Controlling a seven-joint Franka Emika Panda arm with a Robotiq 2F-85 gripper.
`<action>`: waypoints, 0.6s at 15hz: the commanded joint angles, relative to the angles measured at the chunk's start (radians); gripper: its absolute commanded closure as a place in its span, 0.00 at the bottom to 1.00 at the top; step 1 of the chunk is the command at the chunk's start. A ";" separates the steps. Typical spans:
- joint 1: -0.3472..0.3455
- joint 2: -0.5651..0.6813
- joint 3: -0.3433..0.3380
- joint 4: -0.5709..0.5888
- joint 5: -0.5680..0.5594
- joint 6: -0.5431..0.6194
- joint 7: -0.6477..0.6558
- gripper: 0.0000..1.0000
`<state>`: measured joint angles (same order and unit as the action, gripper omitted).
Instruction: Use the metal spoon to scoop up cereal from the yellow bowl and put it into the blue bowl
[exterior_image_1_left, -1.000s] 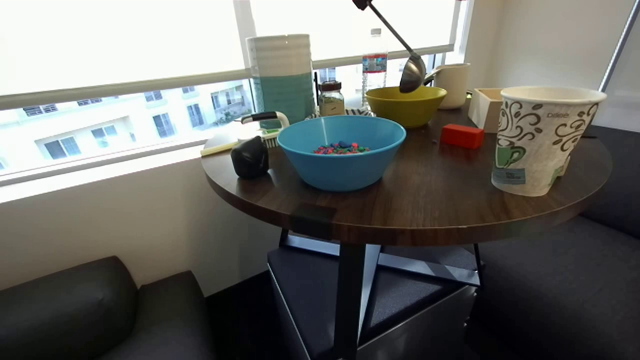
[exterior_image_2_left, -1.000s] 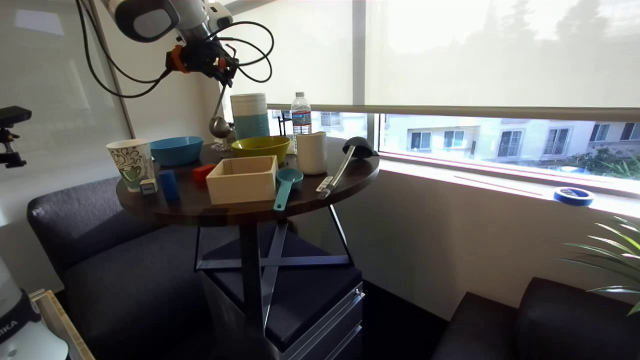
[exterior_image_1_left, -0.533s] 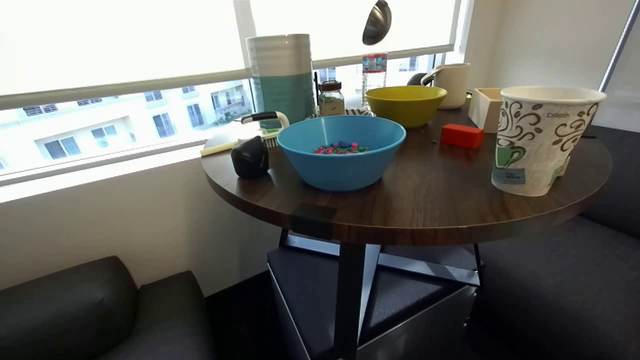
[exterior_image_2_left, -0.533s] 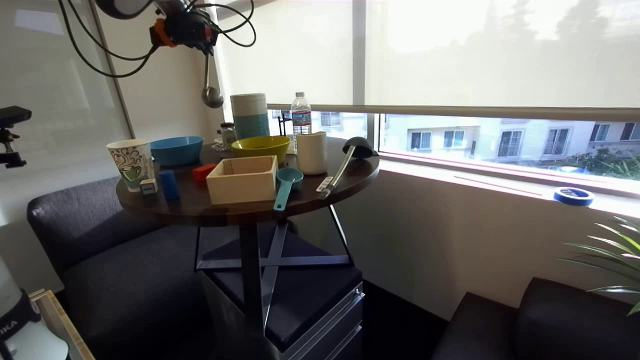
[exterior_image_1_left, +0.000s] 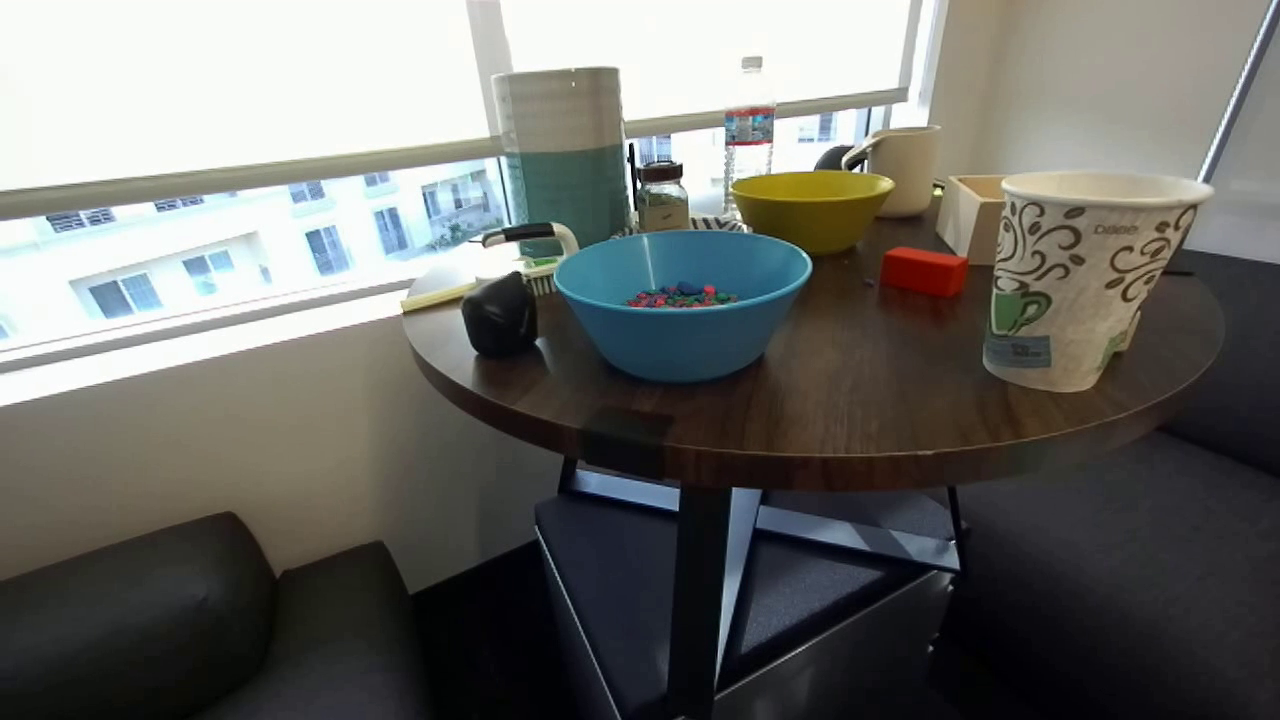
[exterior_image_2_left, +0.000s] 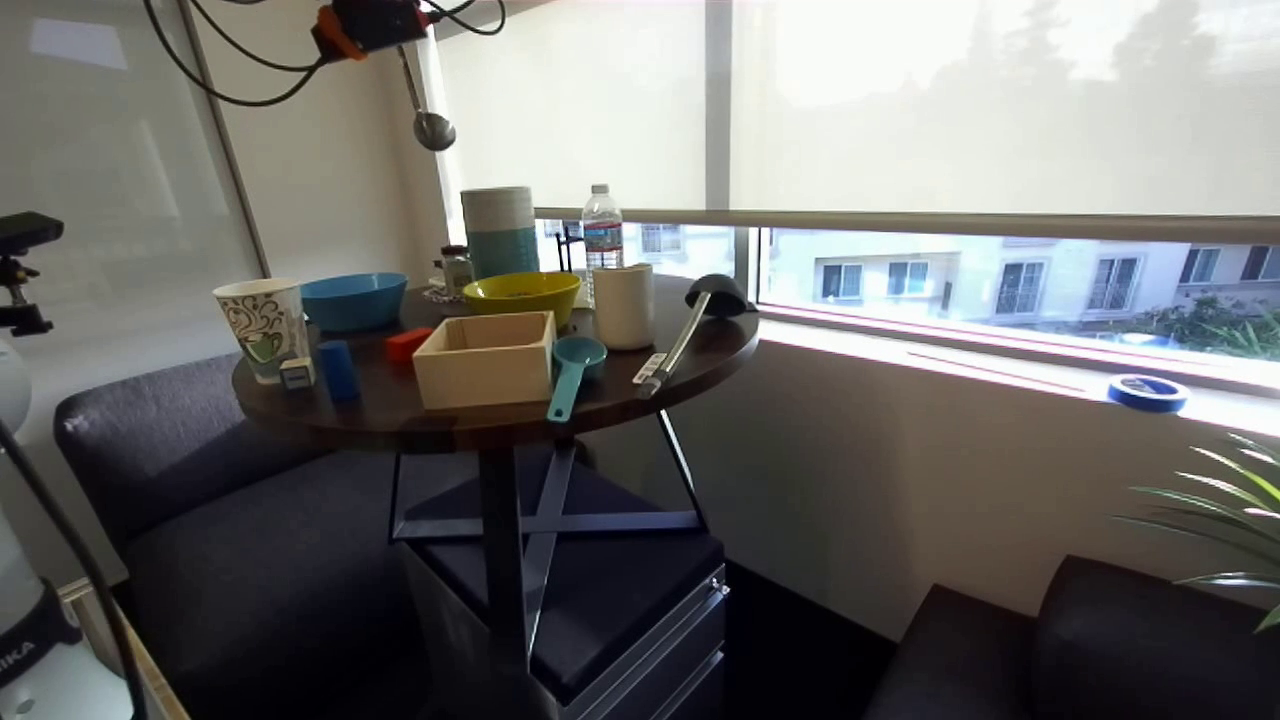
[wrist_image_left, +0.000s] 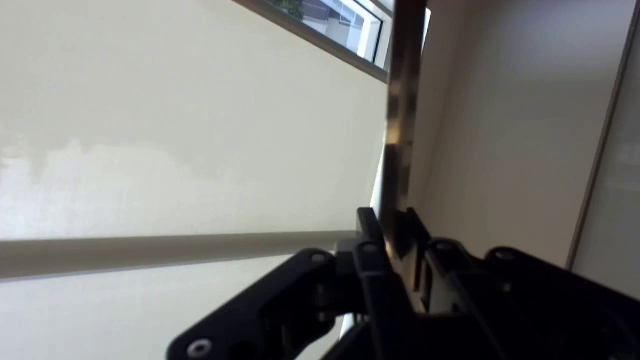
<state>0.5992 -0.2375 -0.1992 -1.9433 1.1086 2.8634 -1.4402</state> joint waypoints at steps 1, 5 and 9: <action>0.027 0.015 -0.031 0.027 0.071 -0.004 -0.071 0.85; 0.049 0.051 -0.072 0.064 0.148 -0.013 -0.159 0.85; 0.053 0.066 -0.085 0.082 0.166 -0.034 -0.188 0.96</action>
<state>0.6509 -0.1859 -0.2716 -1.8779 1.2565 2.8500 -1.5994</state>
